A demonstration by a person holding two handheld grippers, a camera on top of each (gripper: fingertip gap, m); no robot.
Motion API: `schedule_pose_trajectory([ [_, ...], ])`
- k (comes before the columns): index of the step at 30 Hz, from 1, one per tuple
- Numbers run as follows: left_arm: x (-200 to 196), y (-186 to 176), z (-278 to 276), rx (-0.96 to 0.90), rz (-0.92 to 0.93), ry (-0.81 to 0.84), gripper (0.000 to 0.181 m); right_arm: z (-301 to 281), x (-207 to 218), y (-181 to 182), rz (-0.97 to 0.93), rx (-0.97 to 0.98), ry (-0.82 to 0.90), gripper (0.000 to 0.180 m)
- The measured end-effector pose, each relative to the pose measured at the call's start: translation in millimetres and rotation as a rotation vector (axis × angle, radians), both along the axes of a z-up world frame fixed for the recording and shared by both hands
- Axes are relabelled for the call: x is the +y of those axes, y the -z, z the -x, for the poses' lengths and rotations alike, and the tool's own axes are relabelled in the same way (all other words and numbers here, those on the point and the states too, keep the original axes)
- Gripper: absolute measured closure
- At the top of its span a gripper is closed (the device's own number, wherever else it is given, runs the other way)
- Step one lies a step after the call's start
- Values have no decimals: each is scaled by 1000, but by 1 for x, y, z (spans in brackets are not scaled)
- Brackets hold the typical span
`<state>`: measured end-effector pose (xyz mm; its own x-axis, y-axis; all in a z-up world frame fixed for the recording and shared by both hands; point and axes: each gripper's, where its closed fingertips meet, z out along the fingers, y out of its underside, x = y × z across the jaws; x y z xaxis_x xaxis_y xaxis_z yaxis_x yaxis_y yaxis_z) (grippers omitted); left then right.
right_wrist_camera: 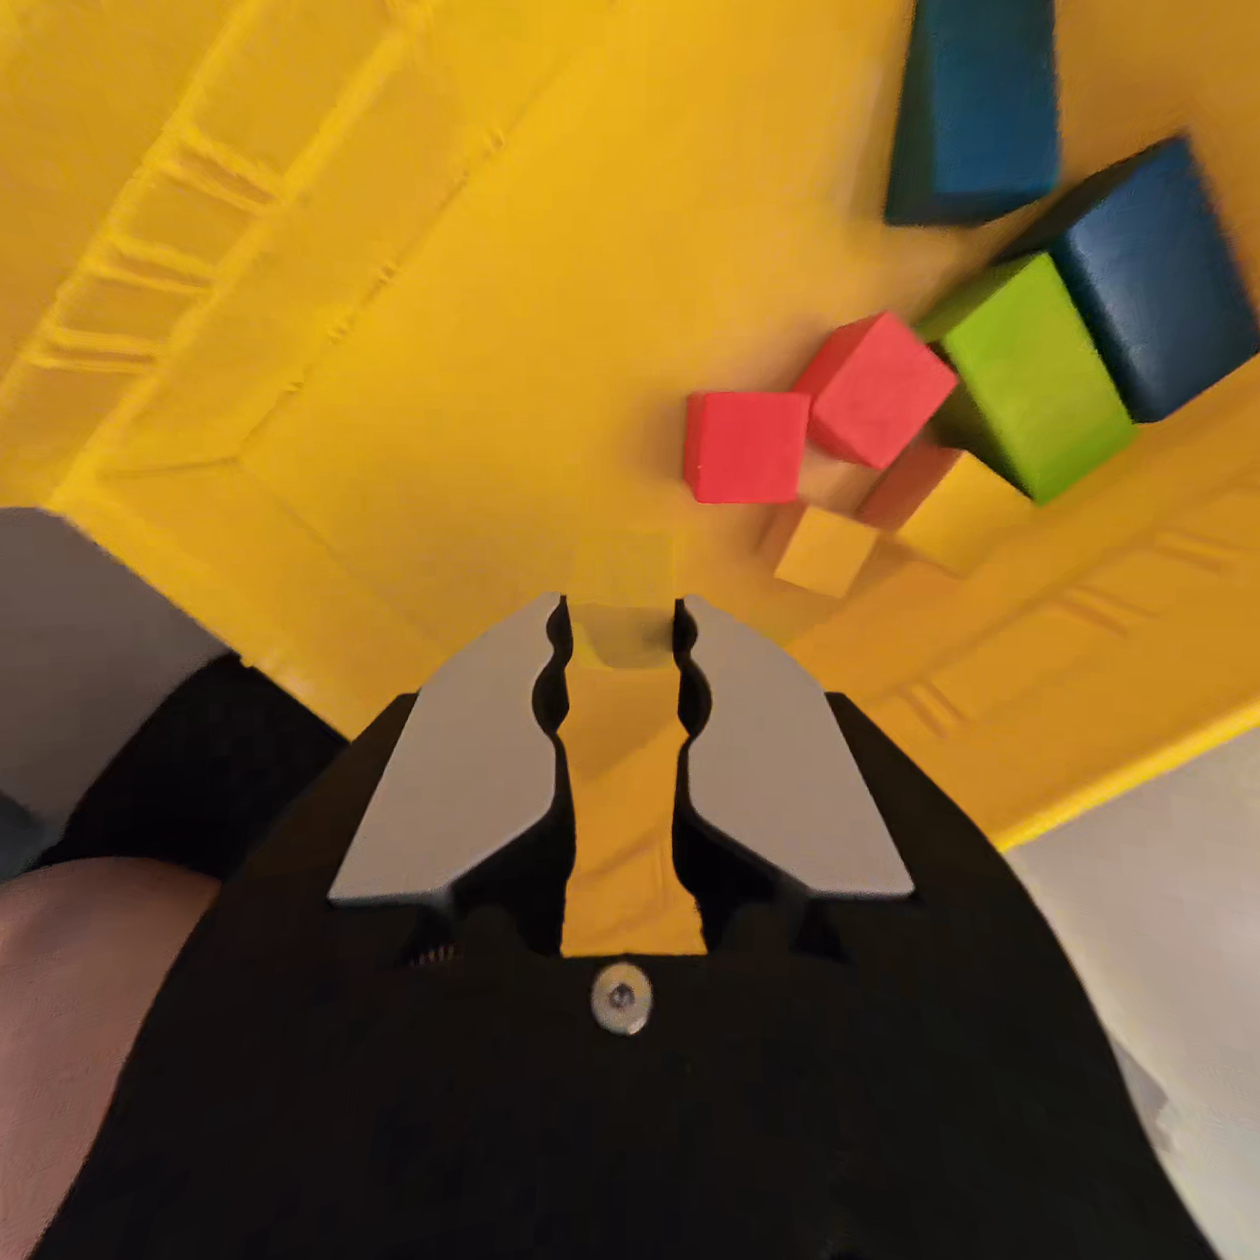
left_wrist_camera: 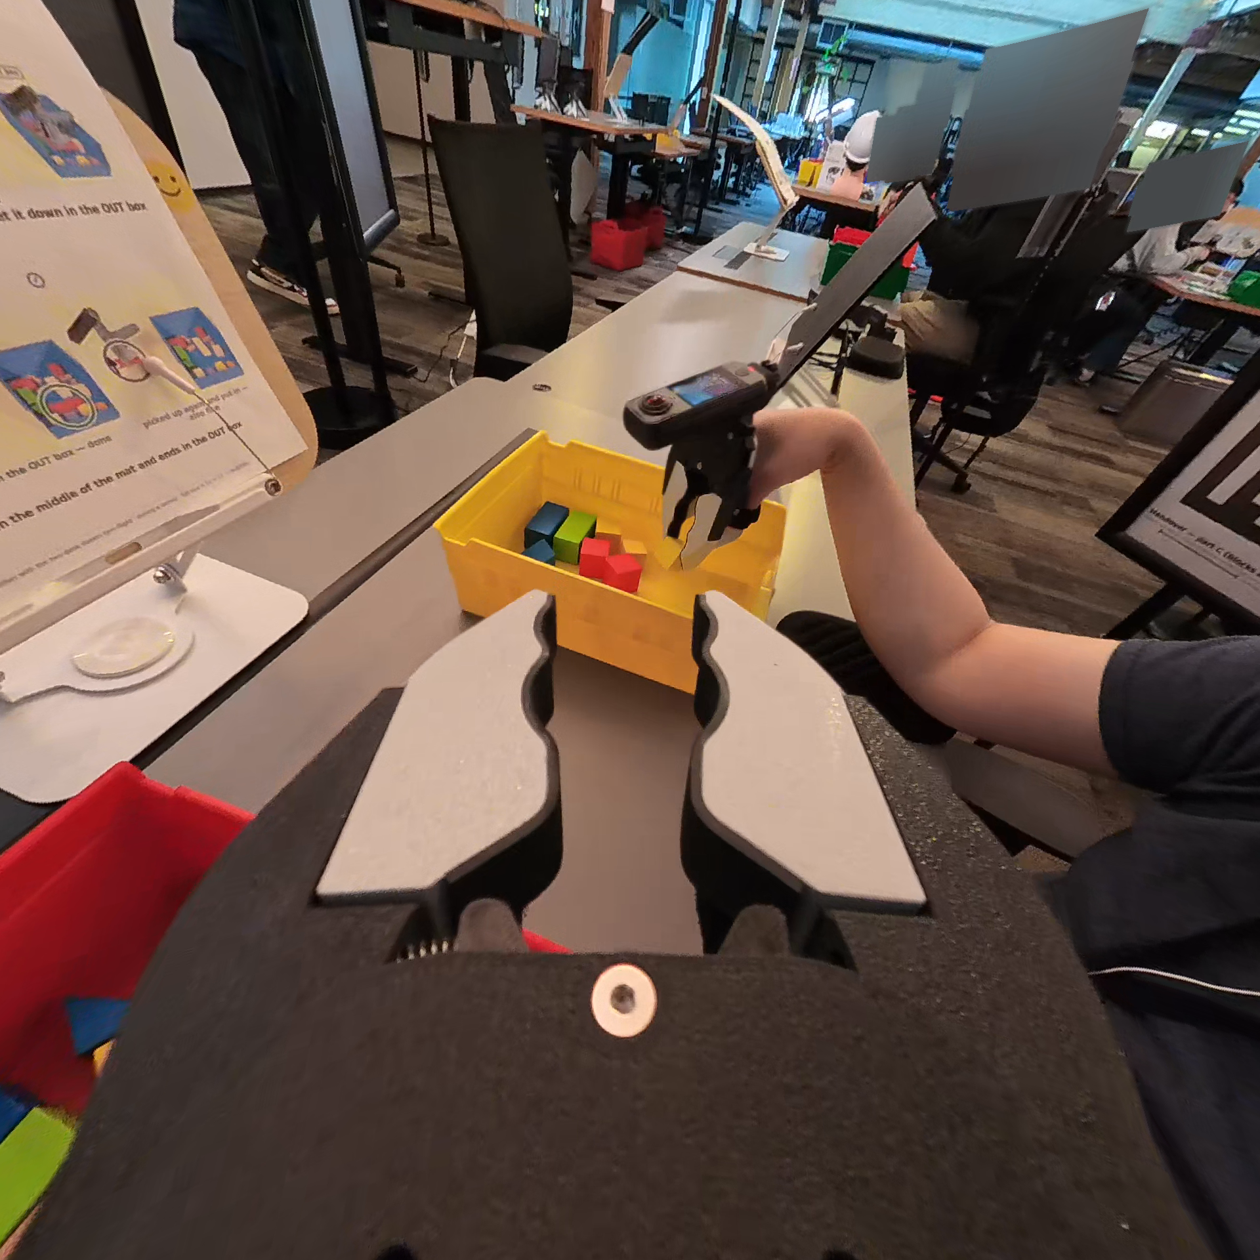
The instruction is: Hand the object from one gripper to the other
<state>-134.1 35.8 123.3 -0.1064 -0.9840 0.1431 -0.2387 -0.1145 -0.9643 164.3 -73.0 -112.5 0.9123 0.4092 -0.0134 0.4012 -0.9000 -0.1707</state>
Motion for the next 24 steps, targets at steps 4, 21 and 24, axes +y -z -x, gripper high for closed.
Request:
schedule_pose_trajectory([
  [4, 6, 8, 2, 49, -33, -27, 146, -18, -4, 25, 129, -81, 60, 150],
  [21, 85, 153, 102, 946, -315, -221, 148, -20, 17, 33, 91, -73, 88, 146],
  [24, 89, 177, 111, 1056, -301, -188, 152, -17, 23, 21, 26, -67, 83, 144],
])
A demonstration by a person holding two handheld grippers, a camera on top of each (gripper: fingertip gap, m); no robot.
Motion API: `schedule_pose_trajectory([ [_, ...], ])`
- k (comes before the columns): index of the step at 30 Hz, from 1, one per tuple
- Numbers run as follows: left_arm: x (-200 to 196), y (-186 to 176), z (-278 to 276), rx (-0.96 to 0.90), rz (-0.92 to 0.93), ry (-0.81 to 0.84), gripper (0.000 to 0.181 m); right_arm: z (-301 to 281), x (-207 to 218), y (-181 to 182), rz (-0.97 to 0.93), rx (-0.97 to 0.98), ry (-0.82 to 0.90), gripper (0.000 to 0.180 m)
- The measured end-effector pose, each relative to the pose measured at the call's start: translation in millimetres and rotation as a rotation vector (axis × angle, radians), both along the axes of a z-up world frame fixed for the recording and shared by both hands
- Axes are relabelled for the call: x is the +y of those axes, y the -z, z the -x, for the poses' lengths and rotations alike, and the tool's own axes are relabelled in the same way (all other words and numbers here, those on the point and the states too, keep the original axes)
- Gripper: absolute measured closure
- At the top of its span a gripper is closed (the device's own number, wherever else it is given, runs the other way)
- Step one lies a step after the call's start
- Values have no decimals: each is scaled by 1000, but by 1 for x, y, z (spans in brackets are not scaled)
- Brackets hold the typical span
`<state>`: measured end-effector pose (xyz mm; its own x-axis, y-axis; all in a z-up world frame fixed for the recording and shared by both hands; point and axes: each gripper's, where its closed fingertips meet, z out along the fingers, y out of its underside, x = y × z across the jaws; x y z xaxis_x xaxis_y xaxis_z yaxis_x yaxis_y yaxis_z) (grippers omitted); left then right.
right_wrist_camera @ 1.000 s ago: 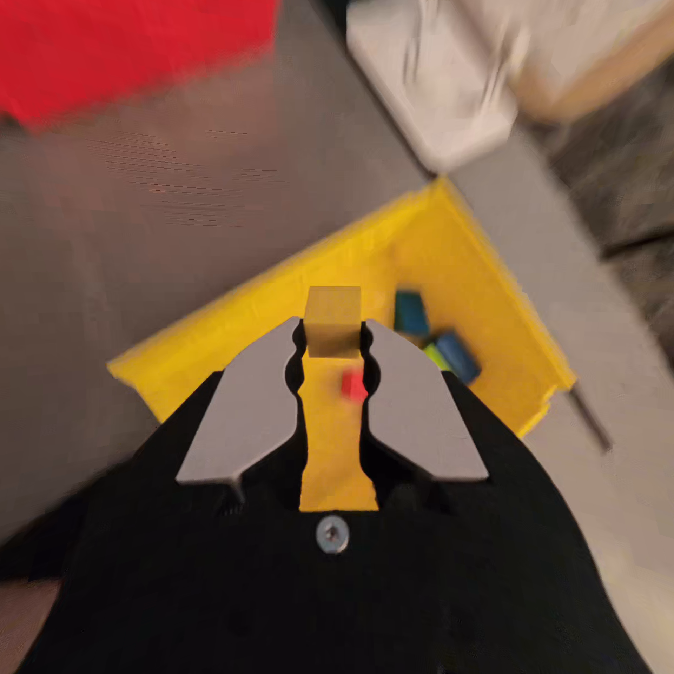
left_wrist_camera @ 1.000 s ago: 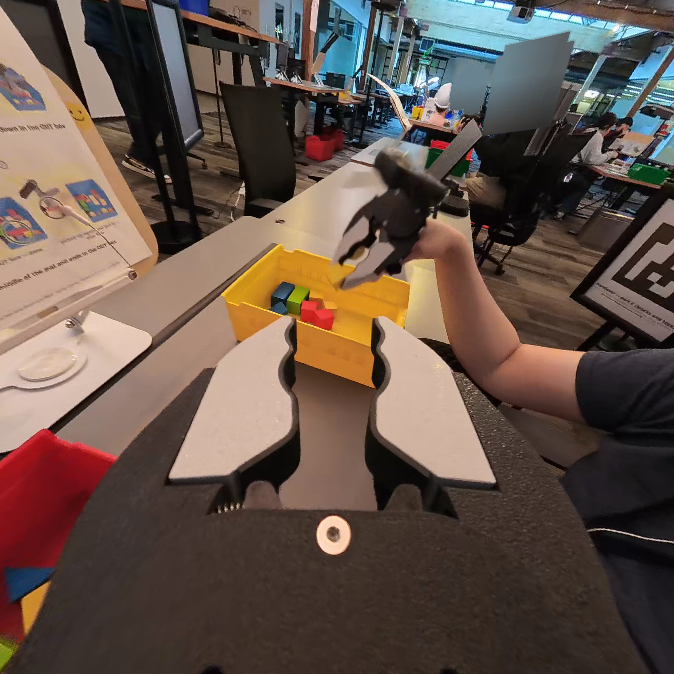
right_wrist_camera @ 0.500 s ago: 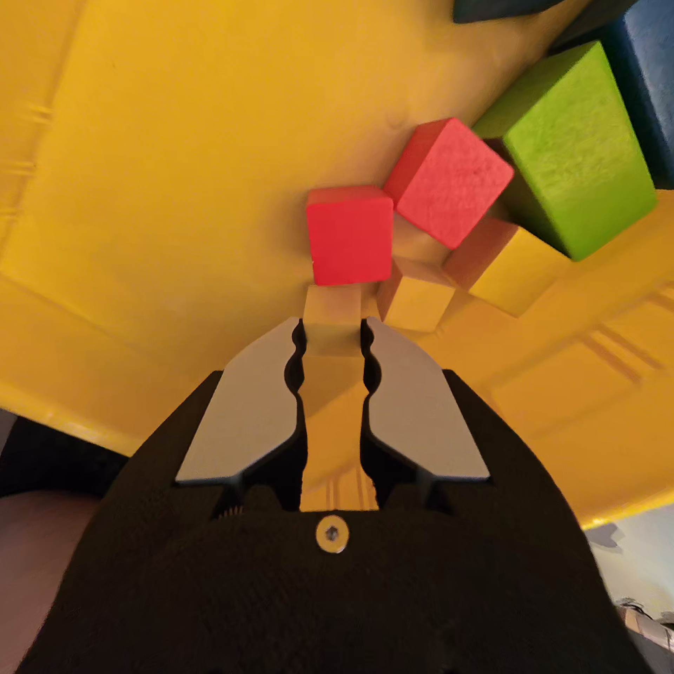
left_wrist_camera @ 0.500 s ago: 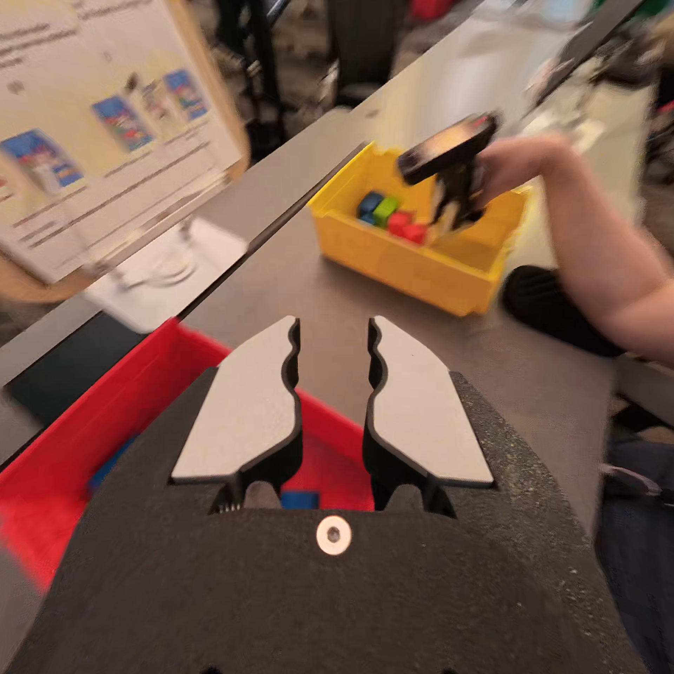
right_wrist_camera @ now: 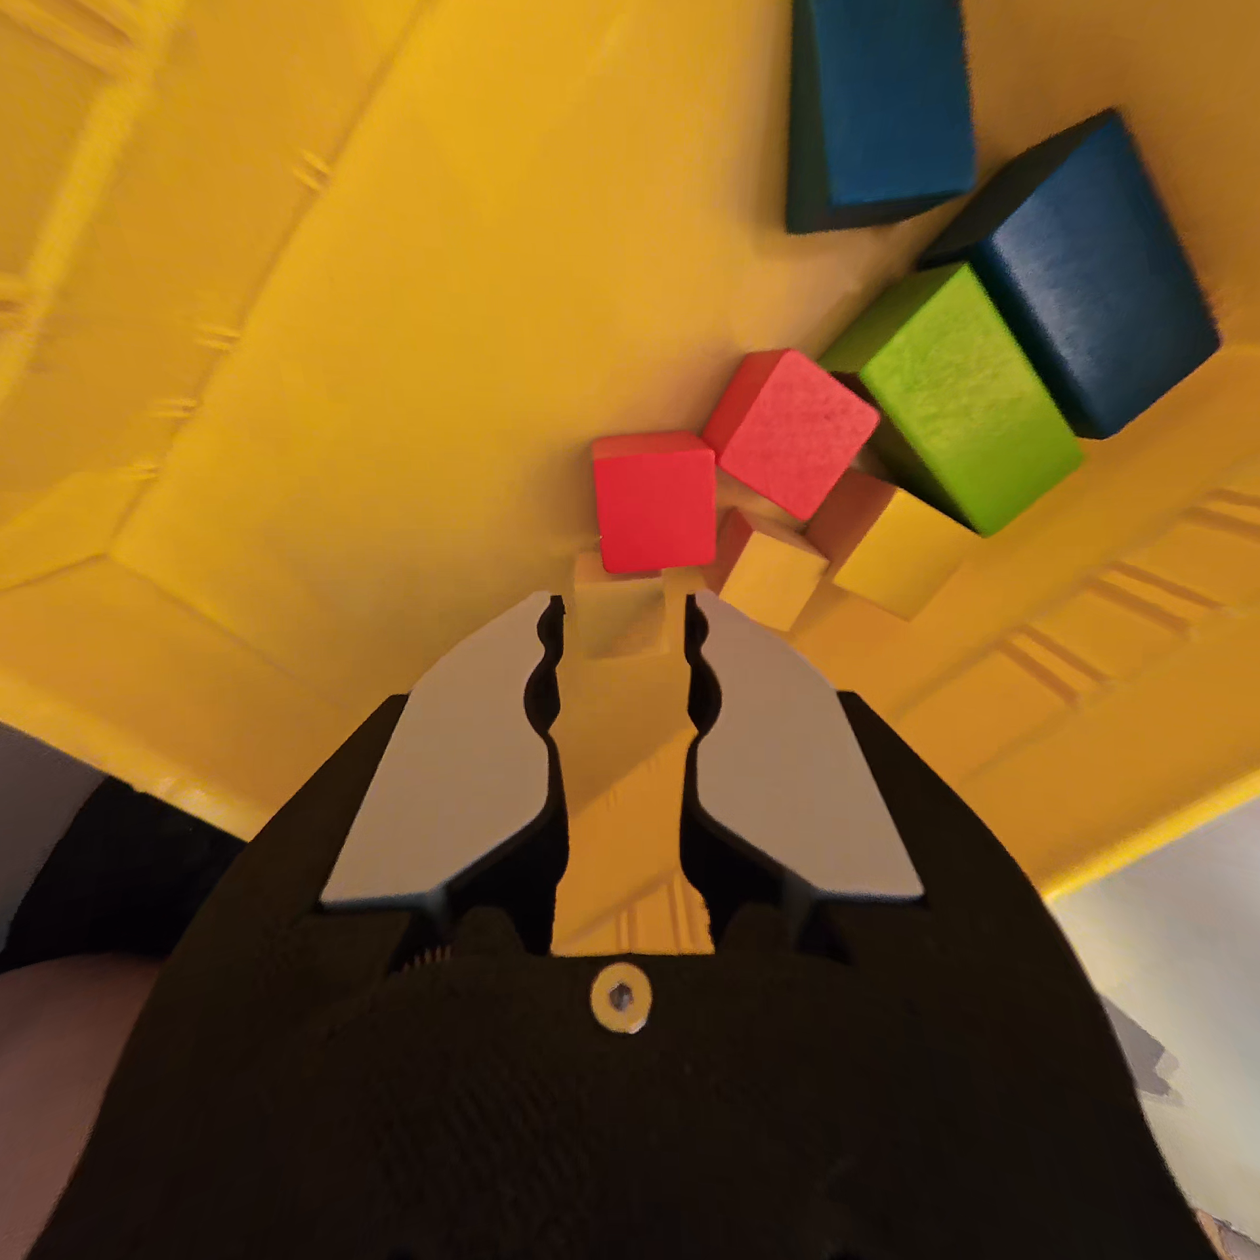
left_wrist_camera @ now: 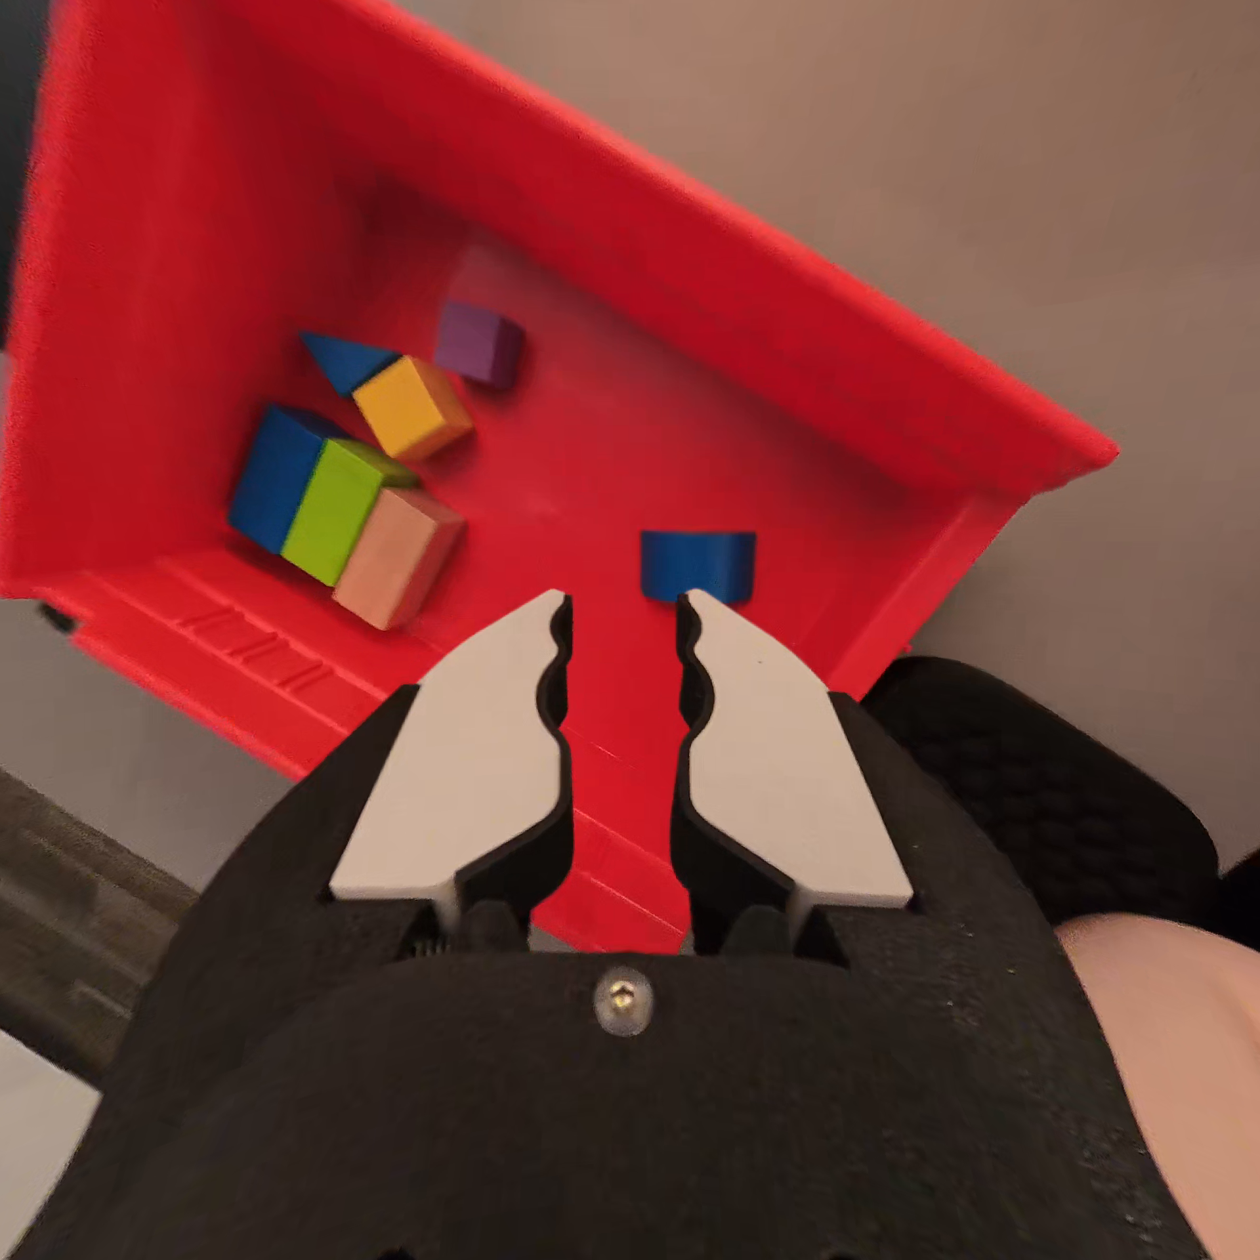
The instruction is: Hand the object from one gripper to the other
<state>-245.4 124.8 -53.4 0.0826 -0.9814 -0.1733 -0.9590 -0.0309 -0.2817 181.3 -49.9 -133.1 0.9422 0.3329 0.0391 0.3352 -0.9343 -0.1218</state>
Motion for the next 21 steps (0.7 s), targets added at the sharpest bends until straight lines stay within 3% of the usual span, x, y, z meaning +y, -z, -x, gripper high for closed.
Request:
schedule_pose_trajectory([
  [5, 2, 31, 12, 134, 106, -90, 152, -8, -2, -17, -54, -69, 23, 144],
  [14, -2, 43, 10, 155, 169, -84, 150, -12, -8, -26, -65, -102, 34, 144],
  [18, 0, 32, 3, 89, 109, -25, 151, -11, -9, -26, -68, -91, 25, 144],
  [21, 1, 18, -7, 45, 20, 107, 153, -15, -11, -28, -78, -85, 35, 144],
])
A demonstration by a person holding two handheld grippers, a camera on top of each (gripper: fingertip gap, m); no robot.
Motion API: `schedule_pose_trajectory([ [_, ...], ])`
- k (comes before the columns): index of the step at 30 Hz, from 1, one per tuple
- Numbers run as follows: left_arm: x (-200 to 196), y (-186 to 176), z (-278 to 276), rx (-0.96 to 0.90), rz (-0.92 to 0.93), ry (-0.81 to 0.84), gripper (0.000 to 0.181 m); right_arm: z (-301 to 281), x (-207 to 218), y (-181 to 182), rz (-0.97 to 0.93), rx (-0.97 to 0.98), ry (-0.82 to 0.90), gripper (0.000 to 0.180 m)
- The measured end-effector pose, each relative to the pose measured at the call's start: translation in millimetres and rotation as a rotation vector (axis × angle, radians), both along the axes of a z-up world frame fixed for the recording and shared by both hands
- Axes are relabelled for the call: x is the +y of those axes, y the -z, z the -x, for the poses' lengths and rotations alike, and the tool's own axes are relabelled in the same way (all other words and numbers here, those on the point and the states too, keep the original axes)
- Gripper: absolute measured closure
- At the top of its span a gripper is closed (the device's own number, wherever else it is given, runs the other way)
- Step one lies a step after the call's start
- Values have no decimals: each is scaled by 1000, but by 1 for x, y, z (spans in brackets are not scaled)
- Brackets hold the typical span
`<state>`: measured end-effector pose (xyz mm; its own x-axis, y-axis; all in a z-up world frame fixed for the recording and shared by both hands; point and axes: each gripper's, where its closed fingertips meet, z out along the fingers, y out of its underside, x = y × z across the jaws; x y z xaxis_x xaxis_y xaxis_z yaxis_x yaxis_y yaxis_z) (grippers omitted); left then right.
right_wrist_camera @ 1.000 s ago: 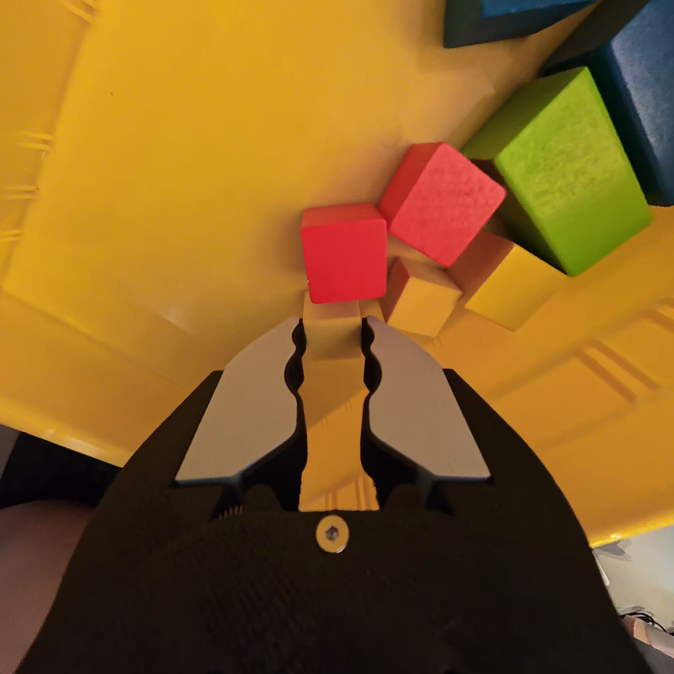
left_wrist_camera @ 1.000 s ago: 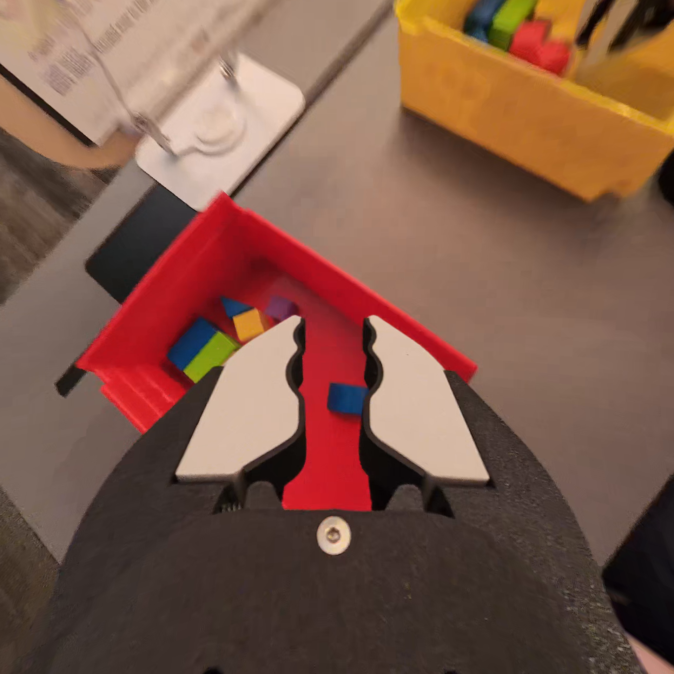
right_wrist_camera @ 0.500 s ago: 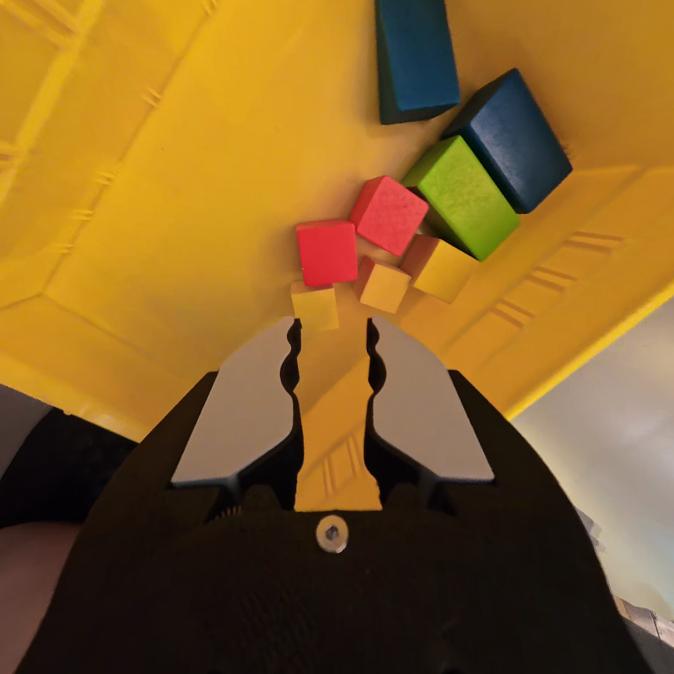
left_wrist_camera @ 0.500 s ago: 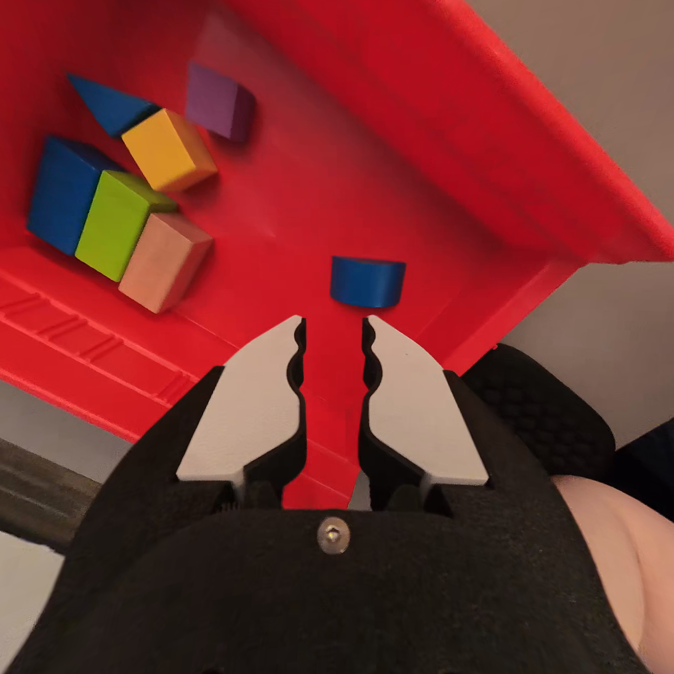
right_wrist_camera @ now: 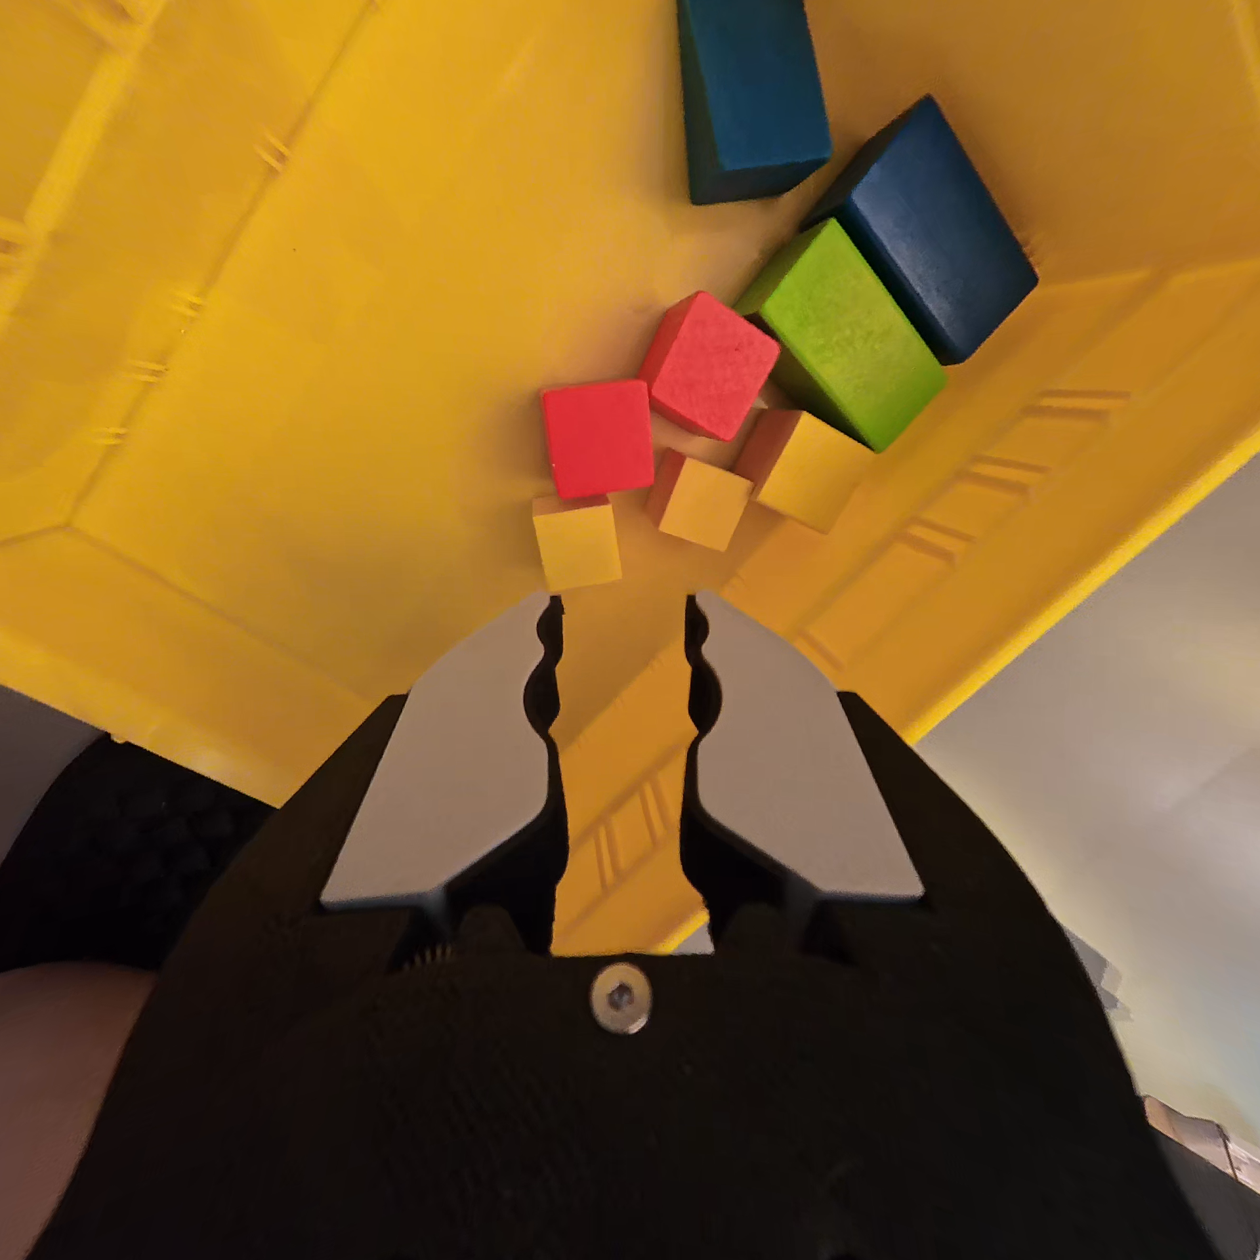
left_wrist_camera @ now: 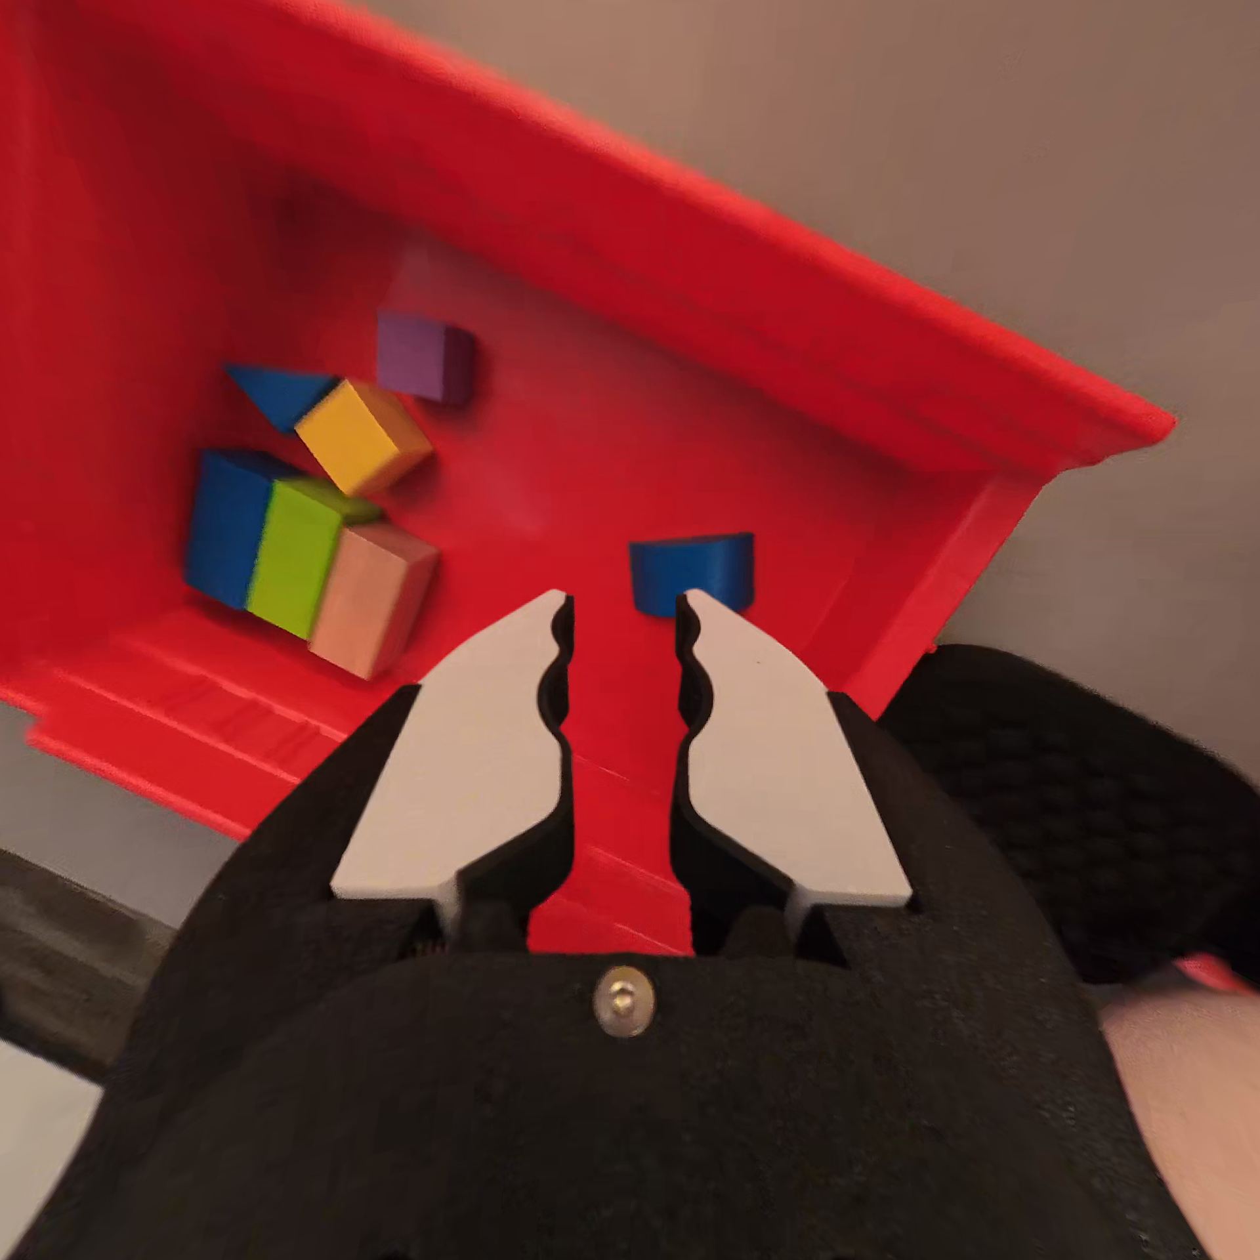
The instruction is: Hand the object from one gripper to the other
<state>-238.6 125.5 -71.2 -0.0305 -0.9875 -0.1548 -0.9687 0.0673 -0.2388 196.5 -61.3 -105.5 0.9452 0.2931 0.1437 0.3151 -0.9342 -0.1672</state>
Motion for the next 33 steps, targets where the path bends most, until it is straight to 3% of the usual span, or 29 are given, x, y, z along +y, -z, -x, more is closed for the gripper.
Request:
schedule_pose_trajectory([
  [7, -16, -4, 7, 28, -57, 412, 159, -6, 3, -3, -34, 11, 15, 144],
  [9, -13, -1, 7, 32, -110, 475, 151, -5, 5, -2, -37, 12, 12, 144],
  [12, -18, 9, 2, 14, -94, 548, 152, -4, 4, 0, -21, -4, 7, 144],
  [14, -14, 19, 0, 48, -132, 607, 136, -5, 4, 1, -15, -18, 10, 144],
  [18, -20, 35, -4, 81, -134, 756, 128, -6, 3, -1, -21, -33, 19, 144],
  [26, -21, 64, 6, 136, -77, 932, 133, -9, 1, 1, -15, -36, 42, 144],
  [33, -22, 69, 7, 131, -14, 976, 137, -2, 4, -10, -33, -65, 18, 144],
])
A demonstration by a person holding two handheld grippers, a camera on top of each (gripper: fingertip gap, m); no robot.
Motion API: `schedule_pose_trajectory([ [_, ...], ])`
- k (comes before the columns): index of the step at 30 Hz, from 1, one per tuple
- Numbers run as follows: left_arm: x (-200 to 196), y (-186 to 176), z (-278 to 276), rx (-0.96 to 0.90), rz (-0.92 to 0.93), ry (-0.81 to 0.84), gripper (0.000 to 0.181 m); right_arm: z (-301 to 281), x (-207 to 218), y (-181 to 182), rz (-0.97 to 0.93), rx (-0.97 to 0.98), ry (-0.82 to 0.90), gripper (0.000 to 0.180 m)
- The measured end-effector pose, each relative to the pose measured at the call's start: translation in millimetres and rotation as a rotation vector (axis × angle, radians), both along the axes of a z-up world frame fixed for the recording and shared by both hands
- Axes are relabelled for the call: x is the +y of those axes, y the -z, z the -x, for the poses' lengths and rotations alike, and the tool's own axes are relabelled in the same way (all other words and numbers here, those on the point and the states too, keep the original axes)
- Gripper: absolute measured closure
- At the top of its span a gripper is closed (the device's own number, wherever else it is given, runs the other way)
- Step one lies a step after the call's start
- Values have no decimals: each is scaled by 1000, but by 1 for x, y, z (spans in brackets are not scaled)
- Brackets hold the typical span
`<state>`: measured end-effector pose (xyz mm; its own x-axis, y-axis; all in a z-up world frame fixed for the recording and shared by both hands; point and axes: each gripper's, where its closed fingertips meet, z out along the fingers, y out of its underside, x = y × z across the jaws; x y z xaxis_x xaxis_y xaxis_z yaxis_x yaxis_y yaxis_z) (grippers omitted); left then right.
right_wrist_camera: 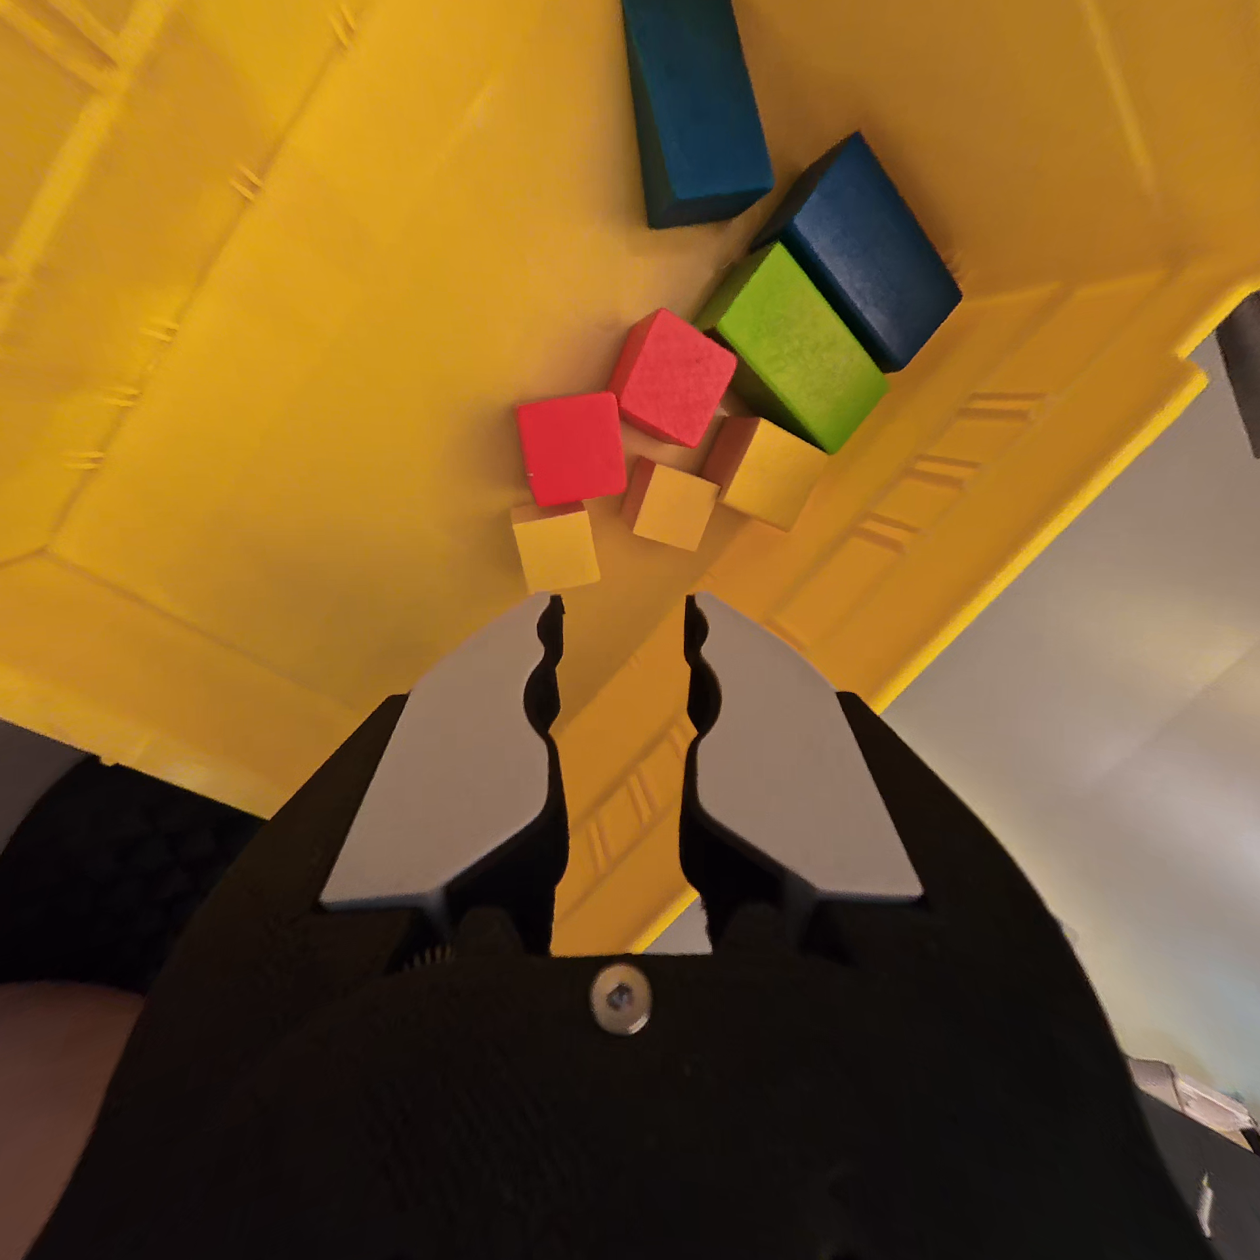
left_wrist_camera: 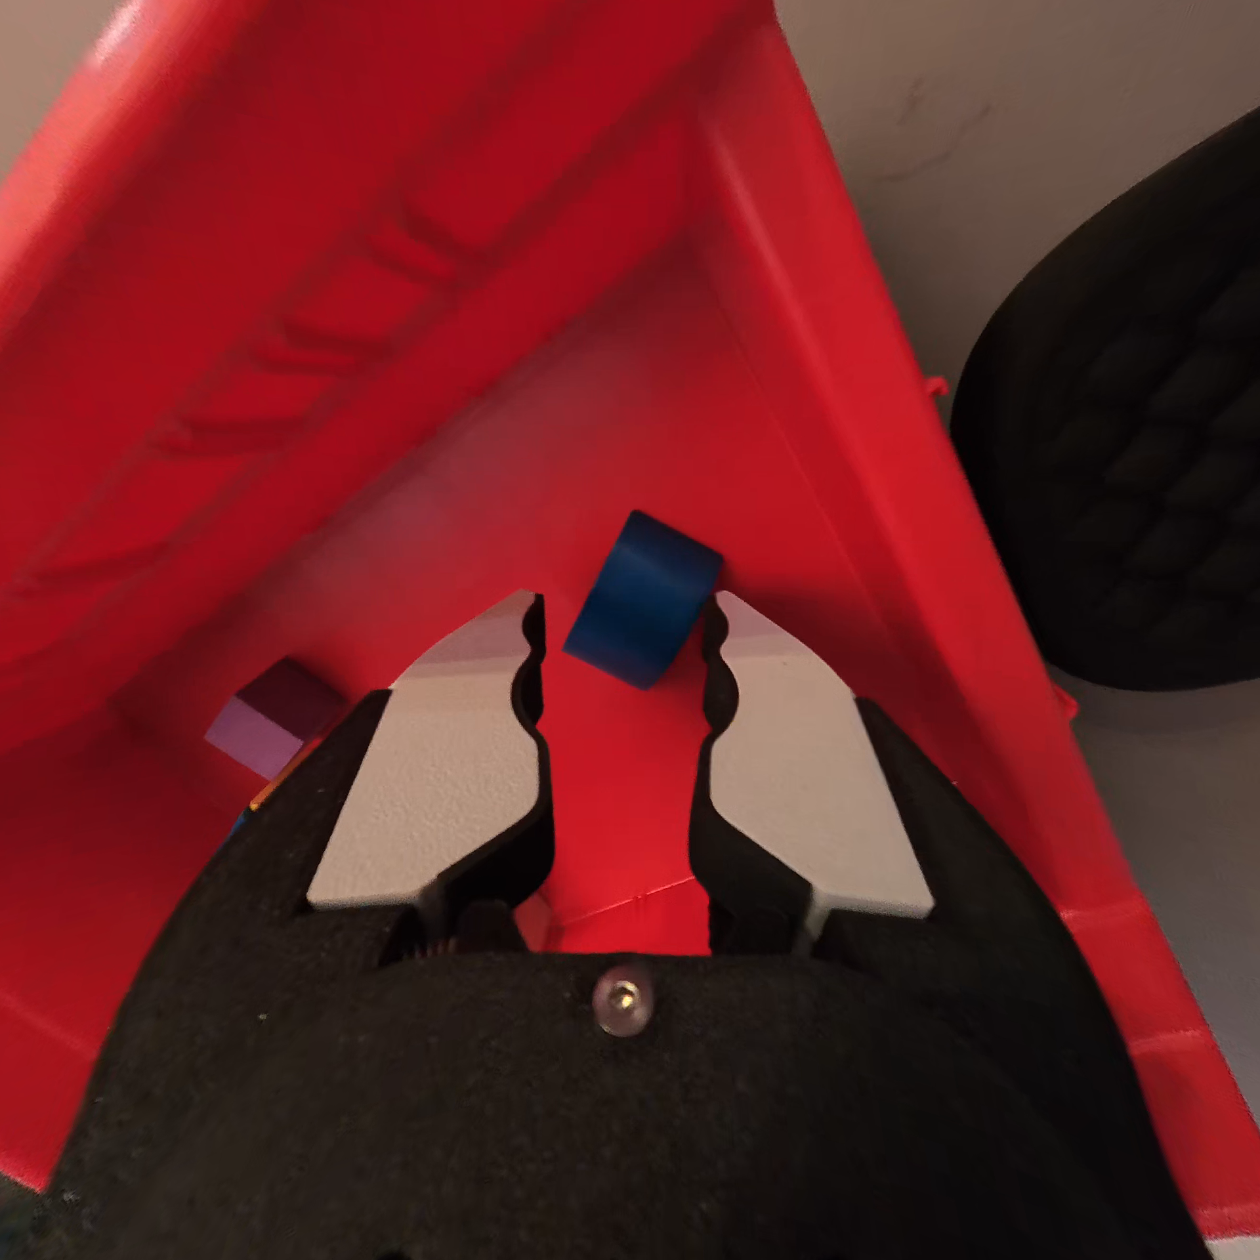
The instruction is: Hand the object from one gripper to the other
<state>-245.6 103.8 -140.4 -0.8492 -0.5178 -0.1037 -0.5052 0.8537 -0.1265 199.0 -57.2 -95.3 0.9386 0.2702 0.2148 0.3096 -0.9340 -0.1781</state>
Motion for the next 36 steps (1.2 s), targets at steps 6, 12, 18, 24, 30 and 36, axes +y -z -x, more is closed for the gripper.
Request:
schedule_pose_trajectory([
  [6, 3, 9, 7, 43, -16, 25, 135, 11, 6, -6, -22, -5, -47, 145],
  [12, 5, 16, 6, 68, 15, 9, 141, 12, 3, -3, 1, -3, -52, 145],
  [18, 9, 15, 5, 77, -14, -39, 143, 13, 4, -2, -3, 7, -66, 146],
  [24, 10, 5, 12, 76, -23, -106, 143, 18, 6, -1, -3, 22, -96, 146],
  [30, 10, -36, -6, -87, -48, -221, 143, 23, 13, -9, -41, 18, -115, 147],
  [36, -16, -124, -66, -473, 205, -497, 143, 57, 38, -64, -280, -44, -226, 150],
])
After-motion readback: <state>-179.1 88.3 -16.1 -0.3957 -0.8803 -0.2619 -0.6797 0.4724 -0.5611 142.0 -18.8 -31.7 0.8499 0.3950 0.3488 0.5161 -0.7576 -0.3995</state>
